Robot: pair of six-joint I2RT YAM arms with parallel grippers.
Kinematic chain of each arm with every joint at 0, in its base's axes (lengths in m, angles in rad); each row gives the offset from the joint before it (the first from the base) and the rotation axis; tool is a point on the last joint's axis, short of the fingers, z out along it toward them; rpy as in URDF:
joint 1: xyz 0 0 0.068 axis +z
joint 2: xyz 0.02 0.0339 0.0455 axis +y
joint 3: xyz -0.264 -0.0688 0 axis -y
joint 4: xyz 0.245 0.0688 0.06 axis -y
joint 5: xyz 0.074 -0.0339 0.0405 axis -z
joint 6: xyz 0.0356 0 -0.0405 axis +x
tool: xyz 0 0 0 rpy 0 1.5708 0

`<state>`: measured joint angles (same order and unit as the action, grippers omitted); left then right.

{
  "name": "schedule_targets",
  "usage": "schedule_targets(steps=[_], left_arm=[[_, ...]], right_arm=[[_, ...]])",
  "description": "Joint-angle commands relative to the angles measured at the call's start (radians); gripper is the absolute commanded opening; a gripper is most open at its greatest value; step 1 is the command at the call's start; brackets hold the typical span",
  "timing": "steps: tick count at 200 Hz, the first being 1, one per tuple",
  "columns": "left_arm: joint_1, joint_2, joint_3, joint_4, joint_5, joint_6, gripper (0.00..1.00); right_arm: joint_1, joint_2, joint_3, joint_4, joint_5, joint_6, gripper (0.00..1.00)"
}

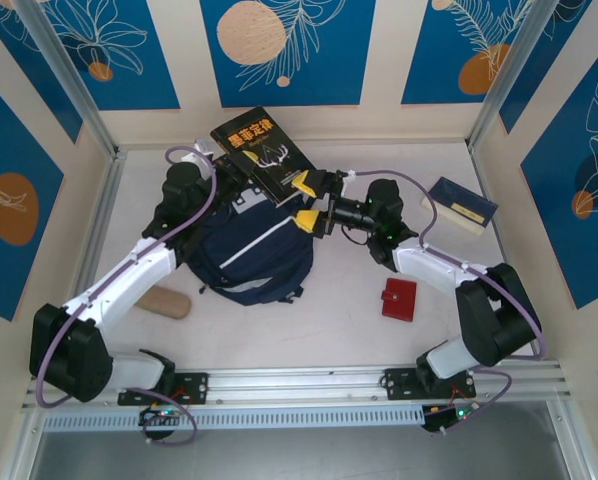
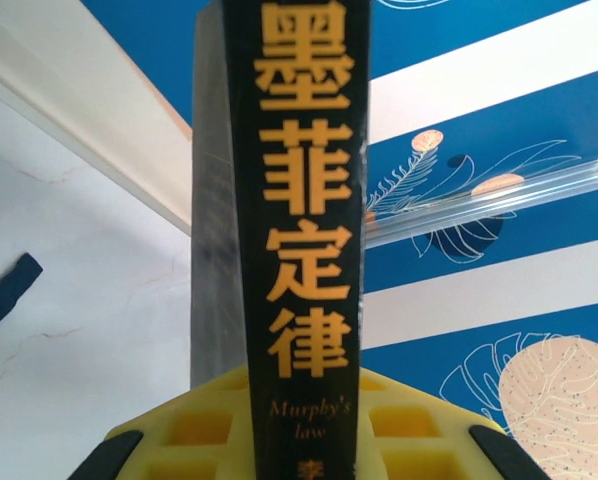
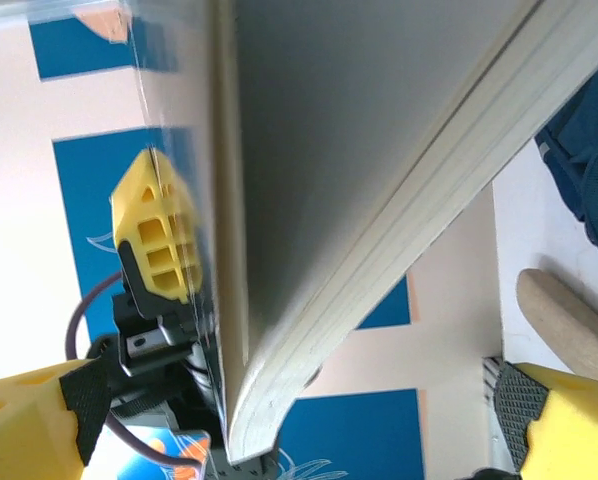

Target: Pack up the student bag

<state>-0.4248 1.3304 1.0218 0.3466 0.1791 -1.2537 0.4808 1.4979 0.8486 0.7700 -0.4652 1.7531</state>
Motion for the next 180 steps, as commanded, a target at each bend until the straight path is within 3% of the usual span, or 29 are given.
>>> schedule_targets(steps=[1,39,77,180], left_arm=[[0.005,0.0,0.024,0.141,0.024,-0.047,0.0],[0.001,-0.005,0.011,0.14,0.014,-0.061,0.0],[0.0,-0.013,0.005,0.125,0.008,-0.064,0.0],[0.0,-0.018,-0.011,0.087,0.008,-0.064,0.02]], right_arm=[[0.012,0.031,-0.001,0.119,0.09,0.098,1.0],[0.004,0.083,0.031,0.186,0.135,0.149,0.98],[0.004,0.105,0.046,0.205,0.159,0.171,0.89],[-0.013,0.091,0.04,0.286,0.162,0.194,0.32]])
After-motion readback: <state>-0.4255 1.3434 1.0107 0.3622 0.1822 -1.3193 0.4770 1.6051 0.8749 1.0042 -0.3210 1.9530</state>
